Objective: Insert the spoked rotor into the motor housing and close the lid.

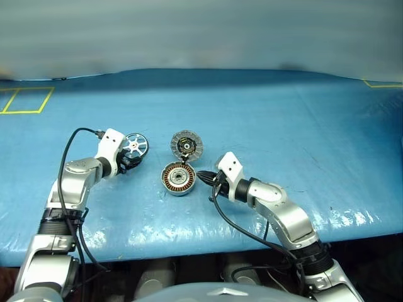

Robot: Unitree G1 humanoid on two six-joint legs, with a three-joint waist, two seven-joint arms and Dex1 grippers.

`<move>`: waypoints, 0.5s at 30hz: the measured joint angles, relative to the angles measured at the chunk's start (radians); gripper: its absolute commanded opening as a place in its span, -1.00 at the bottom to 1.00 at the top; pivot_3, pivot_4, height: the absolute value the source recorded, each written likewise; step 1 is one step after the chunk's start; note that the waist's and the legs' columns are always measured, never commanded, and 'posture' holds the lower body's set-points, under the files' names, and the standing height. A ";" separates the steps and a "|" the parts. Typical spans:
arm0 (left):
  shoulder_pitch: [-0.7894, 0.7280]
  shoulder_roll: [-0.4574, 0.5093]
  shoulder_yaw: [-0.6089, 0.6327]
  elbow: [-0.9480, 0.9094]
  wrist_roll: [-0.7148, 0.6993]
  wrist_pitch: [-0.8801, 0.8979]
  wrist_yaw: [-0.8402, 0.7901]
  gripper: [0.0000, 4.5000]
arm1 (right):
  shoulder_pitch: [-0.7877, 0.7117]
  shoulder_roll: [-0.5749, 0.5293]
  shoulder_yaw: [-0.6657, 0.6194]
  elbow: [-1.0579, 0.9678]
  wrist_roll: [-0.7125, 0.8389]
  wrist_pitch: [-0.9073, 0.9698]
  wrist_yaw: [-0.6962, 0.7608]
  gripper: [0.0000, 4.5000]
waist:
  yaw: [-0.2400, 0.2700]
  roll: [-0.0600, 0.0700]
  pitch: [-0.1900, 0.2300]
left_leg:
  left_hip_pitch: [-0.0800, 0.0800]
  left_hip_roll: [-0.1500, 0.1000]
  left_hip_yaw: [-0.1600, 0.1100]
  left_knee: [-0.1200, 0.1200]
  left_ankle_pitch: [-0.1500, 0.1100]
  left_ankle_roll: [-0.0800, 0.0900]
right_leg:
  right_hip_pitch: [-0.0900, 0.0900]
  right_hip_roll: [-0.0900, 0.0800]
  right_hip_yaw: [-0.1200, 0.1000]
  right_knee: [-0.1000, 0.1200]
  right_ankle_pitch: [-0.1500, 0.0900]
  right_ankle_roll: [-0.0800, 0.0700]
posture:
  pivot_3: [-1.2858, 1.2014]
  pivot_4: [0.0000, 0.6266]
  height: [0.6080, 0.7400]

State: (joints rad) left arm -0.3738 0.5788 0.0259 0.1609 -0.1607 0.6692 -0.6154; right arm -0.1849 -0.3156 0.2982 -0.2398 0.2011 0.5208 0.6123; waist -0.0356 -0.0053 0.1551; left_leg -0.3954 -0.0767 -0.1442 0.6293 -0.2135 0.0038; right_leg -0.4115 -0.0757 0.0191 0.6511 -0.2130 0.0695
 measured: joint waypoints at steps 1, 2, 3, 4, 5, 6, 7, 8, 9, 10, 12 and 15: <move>0.000 -0.003 0.002 0.000 0.000 0.002 0.005 0.26 | 0.000 0.000 0.000 0.000 -0.001 0.000 0.000 -1.00 | 0.000 0.000 0.000 | 0.000 0.000 0.000 0.000 0.000 0.000 | 0.000 0.000 0.000 0.000 0.000 0.000 | 0.03 -0.52 1.00; 0.000 -0.005 0.003 0.000 0.000 0.003 0.007 0.16 | 0.000 0.000 0.000 0.000 -0.001 0.000 0.000 -1.00 | 0.000 0.000 0.000 | 0.000 0.000 0.000 0.000 0.000 0.000 | 0.000 0.000 0.000 0.000 0.000 0.000 | 0.03 -0.52 1.00; 0.000 -0.008 0.003 0.001 0.000 0.005 0.014 -0.01 | 0.000 0.000 0.000 0.000 -0.001 0.000 0.000 -1.00 | 0.000 0.000 0.000 | 0.000 0.000 0.000 0.000 0.000 0.000 | 0.000 0.000 0.000 0.000 0.000 0.000 | 0.03 -0.52 1.00; 0.000 -0.008 0.003 0.001 0.000 0.006 0.016 -0.01 | 0.001 0.000 0.000 0.000 -0.001 0.000 0.000 -1.00 | 0.000 0.000 0.000 | 0.000 0.000 0.000 0.000 0.000 0.000 | 0.000 0.000 0.000 0.000 0.000 0.000 | 0.03 -0.52 1.00; 0.000 -0.011 0.004 0.002 0.000 0.009 0.024 -0.01 | 0.002 -0.001 0.000 0.000 -0.002 0.000 0.000 -1.00 | 0.000 0.000 0.000 | 0.000 0.000 0.000 0.000 0.000 0.000 | 0.000 0.000 0.000 0.000 0.000 0.000 | 0.03 -0.52 1.00; -0.002 -0.011 0.004 0.003 0.000 0.014 0.026 -0.01 | 0.003 -0.001 0.000 0.000 -0.002 0.000 0.000 -1.00 | 0.000 0.000 0.000 | 0.000 0.000 0.000 0.000 0.000 0.000 | 0.000 0.000 0.000 0.000 0.000 0.000 | 0.03 -0.52 1.00; -0.005 -0.011 0.004 0.005 0.001 0.016 0.028 -0.01 | 0.003 -0.001 0.000 0.000 -0.003 0.000 0.000 -1.00 | 0.000 0.000 0.000 | 0.000 0.000 0.000 0.000 0.000 0.000 | 0.000 0.000 0.000 0.000 0.000 0.000 | 0.03 -0.52 1.00; -0.005 -0.011 0.003 0.007 0.001 0.016 0.029 -0.01 | 0.003 -0.001 0.000 0.000 -0.003 0.000 0.000 -1.00 | 0.000 0.000 0.000 | 0.000 0.000 0.000 0.000 0.000 0.000 | 0.000 0.000 0.000 0.000 0.000 0.000 | 0.03 -0.52 1.00; -0.006 -0.011 0.003 0.007 0.001 0.017 0.031 -0.01 | 0.003 -0.001 0.000 0.000 -0.004 0.000 0.000 -1.00 | 0.000 0.000 0.000 | 0.000 0.000 0.000 0.000 0.000 0.000 | 0.000 0.000 0.000 0.000 0.000 0.000 | 0.03 -0.52 1.00; -0.006 -0.011 0.003 0.007 0.001 0.017 0.032 -0.01 | 0.003 -0.002 0.000 0.000 -0.004 0.001 0.000 -1.00 | 0.000 0.000 0.000 | 0.000 0.000 0.000 0.000 0.000 0.000 | 0.000 0.000 0.000 0.000 0.000 0.000 | 0.03 -0.52 1.00; -0.006 -0.012 0.003 0.007 0.001 0.017 0.036 -0.09 | 0.003 -0.003 0.000 0.000 -0.006 0.001 0.000 -1.00 | 0.000 0.000 0.000 | 0.000 0.000 0.000 0.000 0.000 0.000 | 0.000 0.000 0.000 0.000 0.000 0.000 | 0.03 -0.52 1.00; -0.006 -0.013 0.003 0.008 0.001 0.017 0.042 -0.39 | 0.003 -0.003 0.000 0.000 -0.010 0.001 0.000 -1.00 | 0.000 0.000 0.000 | 0.000 0.000 0.000 0.000 0.000 0.000 | 0.000 0.000 0.000 0.000 0.000 0.000 | 0.03 -0.52 1.00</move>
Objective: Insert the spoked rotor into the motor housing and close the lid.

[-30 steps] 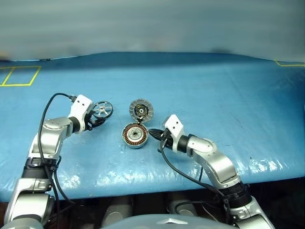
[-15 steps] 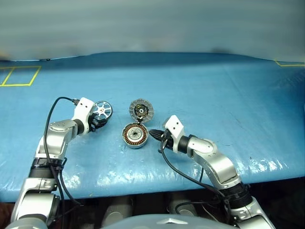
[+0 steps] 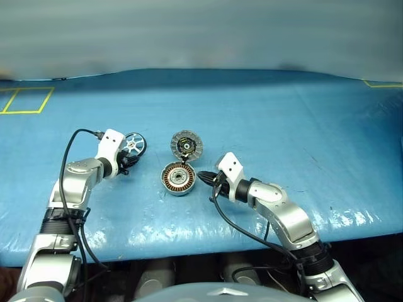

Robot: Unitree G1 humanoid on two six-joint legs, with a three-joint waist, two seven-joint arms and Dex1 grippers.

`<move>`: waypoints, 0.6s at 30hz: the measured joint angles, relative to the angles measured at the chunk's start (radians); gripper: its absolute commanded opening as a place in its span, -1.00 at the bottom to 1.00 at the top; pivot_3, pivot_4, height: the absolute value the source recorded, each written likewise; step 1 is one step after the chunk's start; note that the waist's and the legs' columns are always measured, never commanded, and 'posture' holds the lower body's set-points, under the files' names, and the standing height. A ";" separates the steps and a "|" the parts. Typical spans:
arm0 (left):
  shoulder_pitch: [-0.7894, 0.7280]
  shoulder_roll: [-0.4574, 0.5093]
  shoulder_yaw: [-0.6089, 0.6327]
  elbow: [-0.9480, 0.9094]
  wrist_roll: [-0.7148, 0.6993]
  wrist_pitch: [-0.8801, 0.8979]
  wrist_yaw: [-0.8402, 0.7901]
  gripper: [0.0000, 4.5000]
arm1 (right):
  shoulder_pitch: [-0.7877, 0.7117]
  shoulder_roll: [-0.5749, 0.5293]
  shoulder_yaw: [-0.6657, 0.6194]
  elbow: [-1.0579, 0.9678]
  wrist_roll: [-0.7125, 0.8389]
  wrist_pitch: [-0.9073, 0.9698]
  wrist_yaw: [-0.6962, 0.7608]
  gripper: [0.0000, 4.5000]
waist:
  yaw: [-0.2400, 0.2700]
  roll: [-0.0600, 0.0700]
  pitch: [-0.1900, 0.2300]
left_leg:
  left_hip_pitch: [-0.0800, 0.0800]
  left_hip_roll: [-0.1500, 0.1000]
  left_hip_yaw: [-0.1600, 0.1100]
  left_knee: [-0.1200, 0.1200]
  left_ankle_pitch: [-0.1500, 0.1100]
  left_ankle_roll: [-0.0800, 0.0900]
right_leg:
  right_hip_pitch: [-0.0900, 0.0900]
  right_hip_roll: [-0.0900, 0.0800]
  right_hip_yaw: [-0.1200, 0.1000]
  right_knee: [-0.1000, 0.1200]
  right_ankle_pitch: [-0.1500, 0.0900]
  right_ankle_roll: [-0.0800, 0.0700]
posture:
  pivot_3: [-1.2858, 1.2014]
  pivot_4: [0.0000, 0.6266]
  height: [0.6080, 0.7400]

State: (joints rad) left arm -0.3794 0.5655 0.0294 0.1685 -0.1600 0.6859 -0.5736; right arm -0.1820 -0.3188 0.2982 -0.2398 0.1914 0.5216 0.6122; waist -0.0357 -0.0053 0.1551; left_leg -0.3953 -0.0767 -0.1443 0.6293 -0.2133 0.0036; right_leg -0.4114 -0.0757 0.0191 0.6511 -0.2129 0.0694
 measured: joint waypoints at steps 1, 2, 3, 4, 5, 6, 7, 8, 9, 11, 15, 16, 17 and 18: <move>0.000 0.000 0.001 0.001 0.000 -0.001 0.001 -0.54 | 0.000 0.000 0.000 0.000 -0.002 0.000 0.000 -1.00 | 0.000 0.000 0.000 | 0.000 0.000 0.000 0.000 0.000 0.000 | 0.000 0.000 0.000 0.000 0.000 0.000 | 0.03 -0.52 1.00; 0.000 0.000 0.001 0.002 0.000 -0.002 0.002 -0.68 | 0.000 0.000 0.000 0.000 -0.003 0.000 0.000 -1.00 | 0.000 0.000 0.000 | 0.000 0.000 0.000 0.000 0.000 0.000 | 0.000 0.000 0.000 0.000 0.000 0.000 | 0.03 -0.52 1.00; 0.000 0.000 0.002 0.002 0.000 -0.002 0.002 -0.82 | 0.000 0.000 0.000 0.000 -0.004 0.000 0.000 -1.00 | 0.001 0.000 0.000 | 0.000 0.000 0.000 0.000 0.000 0.000 | 0.000 0.000 0.000 0.000 0.000 0.000 | 0.03 -0.52 1.00; 0.000 0.000 0.003 0.002 0.000 -0.002 0.003 -0.82 | 0.000 0.000 0.000 0.000 -0.006 0.000 0.000 -1.00 | 0.001 0.000 0.000 | 0.000 0.000 0.000 0.000 0.000 0.000 | 0.000 0.000 0.000 0.000 0.000 0.000 | 0.03 -0.52 1.00; 0.000 0.000 0.003 0.003 0.000 -0.002 0.003 -0.82 | 0.000 0.000 0.000 0.000 -0.006 0.000 0.000 -1.00 | 0.001 0.000 0.000 | 0.000 0.000 0.000 0.000 0.000 0.000 | 0.000 0.000 0.000 0.000 0.000 0.000 | 0.03 -0.52 1.00; 0.000 0.000 0.003 0.007 -0.001 -0.002 0.003 -0.82 | 0.000 0.000 0.000 0.000 -0.007 0.000 0.000 -1.00 | 0.001 0.000 0.000 | 0.000 0.000 0.000 0.000 0.000 0.000 | 0.000 0.000 0.000 0.000 0.000 0.000 | 0.03 -0.52 1.00; 0.000 -0.001 0.003 0.009 -0.001 -0.002 0.002 -0.82 | 0.000 0.000 0.000 0.000 -0.007 0.000 0.000 -1.00 | 0.001 0.000 0.000 | 0.000 0.000 0.000 0.000 0.000 0.000 | 0.000 0.000 0.000 0.000 0.000 0.000 | 0.03 -0.52 1.00; 0.000 -0.003 0.003 0.010 -0.003 -0.004 0.000 -0.82 | 0.000 0.001 0.000 0.000 -0.007 0.000 0.000 -1.00 | 0.001 0.000 0.000 | 0.000 0.000 0.000 0.000 0.000 0.000 | 0.000 0.000 0.000 0.000 0.000 0.000 | 0.03 -0.52 1.00; 0.000 -0.003 0.003 0.011 -0.006 -0.005 0.000 -0.82 | 0.000 0.001 0.000 0.000 -0.007 0.000 0.000 -1.00 | 0.001 0.000 0.000 | 0.000 0.000 0.000 0.000 0.000 0.000 | 0.000 0.000 0.000 0.000 0.000 0.000 | 0.03 -0.52 1.00; 0.000 -0.004 0.003 0.014 -0.009 -0.007 -0.001 -0.82 | 0.001 0.002 0.000 0.000 -0.009 0.000 0.000 -1.00 | 0.001 0.000 0.000 | 0.000 0.000 0.000 0.000 0.000 0.000 | 0.000 0.000 0.000 0.000 0.000 0.000 | 0.03 -0.52 1.00; 0.006 -0.004 0.004 0.013 -0.014 -0.018 -0.007 -0.82 | 0.001 0.002 0.001 0.000 -0.014 0.000 0.000 -1.00 | 0.001 0.000 0.000 | 0.000 0.000 0.000 0.000 0.000 0.000 | 0.000 0.000 0.000 0.000 0.000 0.000 | 0.03 -0.52 1.00; 0.007 -0.004 0.004 0.013 -0.017 -0.019 -0.011 -0.82 | 0.001 0.002 0.001 0.000 -0.016 0.000 0.000 -1.00 | 0.001 0.000 0.000 | 0.000 0.000 0.000 0.000 0.000 0.000 | 0.000 0.000 0.000 0.000 0.000 0.000 | 0.03 -0.52 1.00; 0.008 -0.004 0.005 0.013 -0.018 -0.020 -0.016 -0.99 | 0.001 0.002 0.001 0.000 -0.017 0.000 0.000 -1.00 | 0.001 0.000 0.000 | 0.000 0.000 0.000 0.000 0.000 0.000 | 0.000 0.000 0.000 0.000 0.000 0.000 | 0.03 -0.52 1.00; 0.010 -0.003 0.005 0.012 -0.018 -0.023 -0.018 -1.00 | 0.001 0.002 0.001 0.000 -0.019 0.000 0.000 -1.00 | 0.001 0.000 0.000 | 0.000 0.000 0.000 0.000 0.000 0.000 | 0.000 0.000 0.000 0.000 0.000 0.000 | 0.03 -0.52 1.00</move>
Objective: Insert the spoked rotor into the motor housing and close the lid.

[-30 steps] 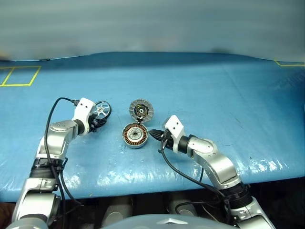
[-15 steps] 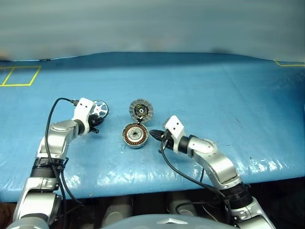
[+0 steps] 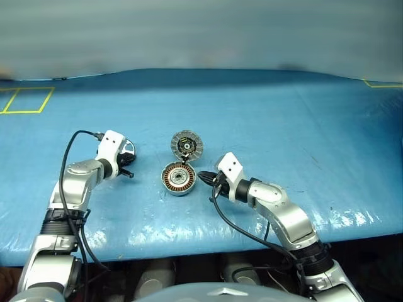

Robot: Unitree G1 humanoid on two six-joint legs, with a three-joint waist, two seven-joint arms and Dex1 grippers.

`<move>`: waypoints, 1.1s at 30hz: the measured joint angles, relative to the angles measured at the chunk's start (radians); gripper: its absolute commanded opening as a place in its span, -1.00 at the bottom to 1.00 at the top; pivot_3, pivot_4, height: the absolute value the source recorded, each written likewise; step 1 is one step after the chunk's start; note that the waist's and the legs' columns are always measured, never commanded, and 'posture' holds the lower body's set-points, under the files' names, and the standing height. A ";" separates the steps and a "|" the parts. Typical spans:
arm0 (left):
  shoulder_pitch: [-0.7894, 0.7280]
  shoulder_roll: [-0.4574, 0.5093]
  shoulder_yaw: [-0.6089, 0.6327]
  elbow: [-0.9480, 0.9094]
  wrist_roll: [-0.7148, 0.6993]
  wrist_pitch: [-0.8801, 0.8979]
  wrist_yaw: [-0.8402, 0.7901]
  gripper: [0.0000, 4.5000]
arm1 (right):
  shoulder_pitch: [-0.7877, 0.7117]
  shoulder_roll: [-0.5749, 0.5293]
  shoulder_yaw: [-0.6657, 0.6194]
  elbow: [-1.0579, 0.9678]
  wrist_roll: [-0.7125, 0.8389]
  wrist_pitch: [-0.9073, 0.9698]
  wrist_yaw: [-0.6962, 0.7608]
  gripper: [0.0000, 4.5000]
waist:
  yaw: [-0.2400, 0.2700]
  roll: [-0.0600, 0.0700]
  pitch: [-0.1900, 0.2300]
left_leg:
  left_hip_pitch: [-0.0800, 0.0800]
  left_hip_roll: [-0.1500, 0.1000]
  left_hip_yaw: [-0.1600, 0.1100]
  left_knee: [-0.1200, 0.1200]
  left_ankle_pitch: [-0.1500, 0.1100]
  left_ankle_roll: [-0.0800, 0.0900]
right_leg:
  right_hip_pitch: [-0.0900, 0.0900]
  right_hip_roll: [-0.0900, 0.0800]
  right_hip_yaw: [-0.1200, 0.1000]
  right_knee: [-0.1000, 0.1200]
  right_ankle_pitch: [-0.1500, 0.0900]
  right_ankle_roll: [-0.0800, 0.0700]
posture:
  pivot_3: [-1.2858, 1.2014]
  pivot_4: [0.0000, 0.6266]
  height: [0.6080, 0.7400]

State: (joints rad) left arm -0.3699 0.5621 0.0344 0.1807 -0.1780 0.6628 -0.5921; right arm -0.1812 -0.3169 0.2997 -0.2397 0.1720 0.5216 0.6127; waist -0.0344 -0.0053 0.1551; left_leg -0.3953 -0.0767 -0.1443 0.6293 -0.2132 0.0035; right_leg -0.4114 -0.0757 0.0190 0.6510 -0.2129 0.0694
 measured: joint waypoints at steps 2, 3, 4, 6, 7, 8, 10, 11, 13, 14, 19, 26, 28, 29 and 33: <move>0.008 0.003 0.000 -0.012 -0.001 -0.010 -0.017 -1.00 | 0.000 0.000 0.002 0.000 -0.003 0.000 0.001 -1.00 | 0.000 0.000 0.000 | 0.000 0.000 0.000 0.000 0.000 0.000 | 0.000 0.000 0.000 0.000 0.000 0.000 | 0.03 -0.52 1.00; 0.012 0.003 -0.001 -0.016 -0.002 -0.014 -0.022 -1.00 | 0.001 -0.001 0.003 0.000 -0.004 0.000 0.001 -1.00 | 0.000 0.000 0.000 | 0.000 0.000 0.000 0.000 0.000 0.000 | 0.000 0.000 0.000 0.000 0.000 0.000 | 0.03 -0.52 1.00; 0.016 0.005 -0.005 -0.021 -0.001 -0.021 -0.031 -1.00 | 0.001 -0.001 0.003 0.000 -0.004 0.000 0.002 -1.00 | 0.000 0.000 0.000 | 0.000 0.000 0.000 0.000 0.000 0.000 | 0.000 0.000 0.000 0.000 0.000 0.000 | 0.03 -0.52 1.00; 0.026 0.018 -0.019 -0.025 0.002 -0.052 -0.064 -1.00 | 0.001 -0.001 0.004 0.000 -0.005 0.000 0.003 -1.00 | 0.000 0.000 0.000 | 0.000 0.000 0.000 0.000 0.000 0.000 | 0.000 0.000 0.000 0.000 0.000 0.000 | 0.03 -0.52 1.00; 0.032 0.026 -0.029 -0.026 0.002 -0.070 -0.085 -1.00 | 0.001 -0.001 0.004 0.000 -0.005 0.000 0.003 -1.00 | 0.000 0.000 0.000 | 0.000 0.000 0.000 0.000 0.000 0.000 | 0.000 0.000 0.000 0.000 0.000 0.000 | 0.03 -0.52 1.00; 0.039 0.036 -0.042 -0.033 0.002 -0.087 -0.108 -1.00 | 0.001 -0.002 0.004 0.000 -0.005 0.000 0.003 -1.00 | 0.000 0.000 0.000 | 0.000 0.000 0.000 0.000 0.000 0.000 | 0.000 0.000 0.000 0.000 0.000 0.000 | 0.03 -0.52 1.00; 0.050 0.057 -0.071 -0.052 0.011 -0.110 -0.147 -0.77 | 0.001 -0.002 0.004 0.000 -0.005 0.000 0.003 -1.00 | 0.000 0.000 0.000 | 0.000 0.000 0.000 0.000 0.000 0.000 | 0.000 0.000 0.000 0.000 0.000 0.000 | 0.03 -0.52 1.00; 0.054 0.067 -0.085 -0.059 0.018 -0.118 -0.160 -0.67 | 0.001 -0.002 0.004 0.000 -0.005 0.000 0.003 -1.00 | 0.000 0.000 0.000 | 0.000 0.000 0.000 0.000 0.000 0.000 | 0.000 0.000 0.000 0.000 0.000 0.000 | 0.03 -0.52 1.00; 0.065 0.094 -0.118 -0.074 0.043 -0.140 -0.183 -0.54 | 0.001 -0.002 0.004 0.000 -0.005 0.000 0.003 -1.00 | 0.000 0.000 0.000 | 0.000 0.000 0.000 -0.001 0.000 0.000 | 0.000 0.000 0.000 0.000 0.000 0.000 | 0.03 -0.52 1.00; 0.076 0.125 -0.141 -0.093 0.062 -0.156 -0.198 -0.54 | 0.002 -0.001 0.005 0.000 -0.005 0.000 0.003 -1.00 | -0.003 0.000 0.000 | 0.000 0.000 0.000 -0.001 0.000 0.000 | 0.000 0.000 0.000 -0.001 0.000 0.000 | 0.03 -0.52 1.00; 0.105 0.192 -0.163 -0.130 0.111 -0.192 -0.221 -0.54 | 0.006 -0.003 0.004 0.000 -0.006 0.000 0.002 -1.00 | -0.001 0.000 0.000 | 0.000 0.001 0.000 -0.002 0.000 0.000 | -0.001 0.000 0.001 -0.001 -0.001 0.000 | 0.03 -0.52 1.00; 0.114 0.216 -0.158 -0.230 0.097 -0.195 -0.256 -0.54 | 0.007 -0.002 0.006 0.000 -0.008 0.000 0.003 -1.00 | 0.001 0.000 0.000 | 0.000 0.001 0.000 -0.002 0.000 0.000 | -0.001 0.000 0.000 -0.001 -0.001 0.001 | 0.03 -0.52 1.00; 0.096 0.234 -0.158 -0.257 0.089 -0.191 -0.277 -0.54 | 0.007 -0.002 0.006 0.002 -0.008 0.000 0.004 -1.00 | 0.002 0.000 0.001 | 0.000 0.001 0.000 -0.002 0.000 0.000 | -0.001 0.000 0.000 -0.001 -0.001 0.001 | 0.03 -0.52 1.00; 0.077 0.246 -0.158 -0.272 0.088 -0.191 -0.285 -0.54 | 0.006 -0.002 0.006 0.004 -0.008 0.000 0.004 -1.00 | 0.002 0.000 0.001 | 0.000 0.001 0.000 -0.002 0.000 0.000 | 0.000 0.000 0.000 -0.001 -0.001 0.001 | 0.03 -0.52 1.00; 0.017 0.279 -0.160 -0.292 0.098 -0.194 -0.305 -0.54 | 0.005 -0.002 0.008 0.008 -0.009 0.000 0.005 -1.00 | 0.000 0.000 0.001 | 0.000 0.000 0.001 -0.002 0.000 0.000 | -0.001 0.000 0.000 -0.001 -0.001 0.002 | 0.03 -0.52 1.00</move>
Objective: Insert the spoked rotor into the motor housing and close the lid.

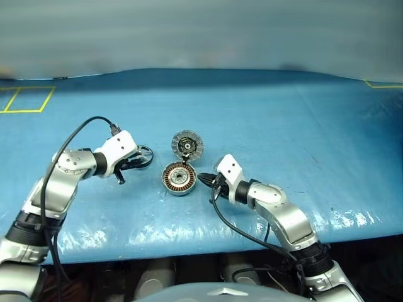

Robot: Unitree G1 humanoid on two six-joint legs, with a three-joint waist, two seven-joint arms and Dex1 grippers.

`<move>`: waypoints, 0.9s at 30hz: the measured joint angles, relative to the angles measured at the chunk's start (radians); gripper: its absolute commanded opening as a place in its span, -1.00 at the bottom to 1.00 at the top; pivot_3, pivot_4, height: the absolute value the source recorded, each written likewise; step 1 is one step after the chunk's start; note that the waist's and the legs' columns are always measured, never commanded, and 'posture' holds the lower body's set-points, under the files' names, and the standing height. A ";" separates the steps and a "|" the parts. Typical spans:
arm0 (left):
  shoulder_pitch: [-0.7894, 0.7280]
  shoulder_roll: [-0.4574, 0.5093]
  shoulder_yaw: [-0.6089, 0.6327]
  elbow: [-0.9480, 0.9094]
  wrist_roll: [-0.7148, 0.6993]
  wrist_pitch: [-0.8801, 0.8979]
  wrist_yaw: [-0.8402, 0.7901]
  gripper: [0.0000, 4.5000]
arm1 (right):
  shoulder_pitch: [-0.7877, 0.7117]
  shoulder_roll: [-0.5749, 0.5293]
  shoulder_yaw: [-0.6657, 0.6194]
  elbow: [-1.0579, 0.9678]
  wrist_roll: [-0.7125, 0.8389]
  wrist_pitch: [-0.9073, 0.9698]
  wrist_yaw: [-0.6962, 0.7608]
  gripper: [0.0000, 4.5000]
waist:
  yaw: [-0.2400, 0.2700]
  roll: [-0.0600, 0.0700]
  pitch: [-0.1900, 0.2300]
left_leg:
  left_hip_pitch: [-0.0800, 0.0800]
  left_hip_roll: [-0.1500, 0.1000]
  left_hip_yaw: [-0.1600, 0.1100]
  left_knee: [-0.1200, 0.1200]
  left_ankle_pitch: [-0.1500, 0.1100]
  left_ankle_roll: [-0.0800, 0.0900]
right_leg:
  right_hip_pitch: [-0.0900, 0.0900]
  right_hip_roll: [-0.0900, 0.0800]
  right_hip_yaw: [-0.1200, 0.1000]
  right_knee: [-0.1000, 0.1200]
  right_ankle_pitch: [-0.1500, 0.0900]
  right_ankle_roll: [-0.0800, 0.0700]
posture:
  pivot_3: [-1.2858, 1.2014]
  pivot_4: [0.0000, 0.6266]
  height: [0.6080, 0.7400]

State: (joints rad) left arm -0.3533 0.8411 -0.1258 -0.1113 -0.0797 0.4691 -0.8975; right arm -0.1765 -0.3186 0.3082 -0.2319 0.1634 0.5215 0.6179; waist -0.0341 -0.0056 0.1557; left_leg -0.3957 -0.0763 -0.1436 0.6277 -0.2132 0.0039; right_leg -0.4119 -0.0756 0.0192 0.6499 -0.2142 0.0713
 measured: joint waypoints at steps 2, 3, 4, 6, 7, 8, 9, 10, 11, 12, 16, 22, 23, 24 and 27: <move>-0.027 0.005 -0.011 0.001 0.013 -0.007 -0.018 -0.54 | 0.000 0.000 0.000 0.003 0.000 0.000 0.000 -1.00 | -0.001 0.000 0.000 | 0.000 0.000 0.000 0.000 0.000 0.000 | 0.000 0.000 0.000 0.000 0.000 0.000 | 0.03 -0.52 1.00; -0.050 0.011 -0.022 0.004 0.024 -0.019 -0.029 -0.54 | -0.001 0.000 0.000 0.004 0.000 0.000 0.000 -1.00 | 0.000 0.000 0.000 | 0.000 0.000 0.000 0.000 0.000 0.000 | 0.000 0.000 0.000 0.000 0.000 0.000 | 0.03 -0.52 1.00; -0.072 0.016 -0.030 0.006 0.032 -0.028 -0.042 -0.54 | -0.003 0.000 0.001 0.006 0.000 0.000 0.000 -1.00 | 0.000 0.000 0.000 | 0.000 0.000 0.000 0.000 0.000 0.000 | 0.000 0.000 0.000 0.000 0.000 0.000 | 0.03 -0.52 1.00; -0.113 0.032 -0.055 0.020 0.053 -0.071 -0.072 -0.54 | -0.004 0.000 0.001 0.010 0.000 0.000 0.000 -1.00 | 0.000 0.000 0.000 | 0.000 0.000 0.000 0.000 0.000 0.000 | 0.000 0.000 0.000 0.000 0.000 0.000 | 0.03 -0.52 1.00; -0.143 0.039 -0.077 0.039 0.077 -0.116 -0.089 -0.54 | -0.005 -0.002 0.001 0.013 0.000 0.000 0.001 -1.00 | 0.000 0.000 0.000 | 0.000 0.000 0.000 0.000 0.000 0.000 | 0.000 0.000 0.000 0.000 0.000 0.000 | 0.03 -0.52 1.00; -0.171 0.042 -0.096 0.059 0.101 -0.171 -0.100 -0.54 | -0.006 -0.002 0.001 0.017 0.000 0.000 0.003 -1.00 | 0.000 0.000 0.000 | 0.000 0.000 0.000 0.000 0.000 0.000 | 0.000 0.000 0.000 0.000 0.000 0.000 | 0.03 -0.52 1.00; -0.206 0.042 -0.116 0.094 0.129 -0.244 -0.104 -0.54 | -0.007 -0.004 0.001 0.021 -0.001 0.000 0.006 -1.00 | 0.001 0.000 0.000 | 0.000 0.000 0.000 0.000 0.000 0.000 | 0.000 0.000 0.000 0.000 0.000 0.000 | 0.03 -0.52 1.00; -0.243 0.041 -0.133 0.134 0.156 -0.315 -0.107 -0.54 | -0.009 -0.005 0.002 0.024 -0.001 -0.001 0.009 -1.00 | 0.003 -0.001 0.001 | 0.000 0.000 0.000 0.000 0.000 0.000 | 0.000 0.000 -0.001 0.000 0.000 0.000 | 0.03 -0.52 1.00; -0.286 0.042 -0.151 0.175 0.182 -0.372 -0.123 -0.54 | -0.010 -0.007 0.002 0.025 -0.001 -0.001 0.012 -1.00 | 0.005 -0.001 0.001 | 0.000 0.000 0.000 0.000 0.001 0.000 | 0.000 0.000 -0.001 0.000 0.001 0.000 | 0.03 -0.52 1.00; -0.344 0.046 -0.191 0.217 0.215 -0.412 -0.169 -0.54 | -0.012 -0.010 0.003 0.027 -0.001 -0.003 0.014 -1.00 | 0.006 -0.001 0.001 | -0.001 0.000 0.002 0.000 0.001 0.000 | 0.000 0.001 -0.001 0.000 0.001 0.000 | 0.03 -0.52 1.00; -0.511 0.058 -0.347 0.328 0.344 -0.434 -0.396 -0.46 | -0.020 -0.012 0.009 0.028 -0.002 -0.013 0.019 -1.00 | -0.001 -0.001 0.001 | -0.001 -0.002 0.004 0.000 0.000 0.001 | 0.001 0.002 -0.001 -0.001 -0.001 0.003 | 0.03 -0.52 1.00; -0.587 0.032 -0.436 0.434 0.476 -0.452 -0.502 0.30 | -0.019 -0.026 0.008 0.028 -0.005 -0.014 0.016 -1.00 | -0.010 -0.001 0.001 | -0.001 0.000 0.003 0.000 0.000 0.001 | 0.000 0.005 0.000 -0.001 -0.001 0.003 | 0.03 -0.52 1.00; -0.592 0.025 -0.439 0.439 0.494 -0.456 -0.506 0.30 | -0.019 -0.027 0.008 0.028 -0.005 -0.014 0.015 -1.00 | -0.010 -0.002 0.002 | -0.001 0.000 0.003 0.000 0.000 0.001 | 0.000 0.006 0.000 -0.001 -0.001 0.003 | 0.03 -0.52 1.00; -0.595 0.023 -0.441 0.441 0.505 -0.457 -0.513 0.30 | -0.019 -0.027 0.008 0.027 -0.005 -0.014 0.015 -1.00 | -0.010 -0.002 0.002 | -0.001 0.000 0.003 0.001 0.000 0.001 | 0.000 0.006 0.000 -0.001 -0.001 0.003 | 0.03 -0.52 1.00; -0.597 0.018 -0.442 0.446 0.532 -0.458 -0.528 0.30 | -0.016 -0.028 0.008 0.027 -0.006 -0.014 0.015 -1.00 | -0.010 -0.002 0.002 | -0.001 0.000 0.002 0.001 0.001 0.001 | 0.001 0.006 0.000 0.000 -0.001 0.003 | 0.03 -0.52 1.00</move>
State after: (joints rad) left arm -0.9503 0.8594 -0.5681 0.3345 0.4520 0.0114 -1.4256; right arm -0.1926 -0.3464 0.3165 -0.2045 0.1571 0.5075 0.6327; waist -0.0444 -0.0074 0.1574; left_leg -0.3969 -0.0763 -0.1414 0.6290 -0.2127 0.0048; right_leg -0.4113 -0.0700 0.0194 0.6497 -0.2152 0.0740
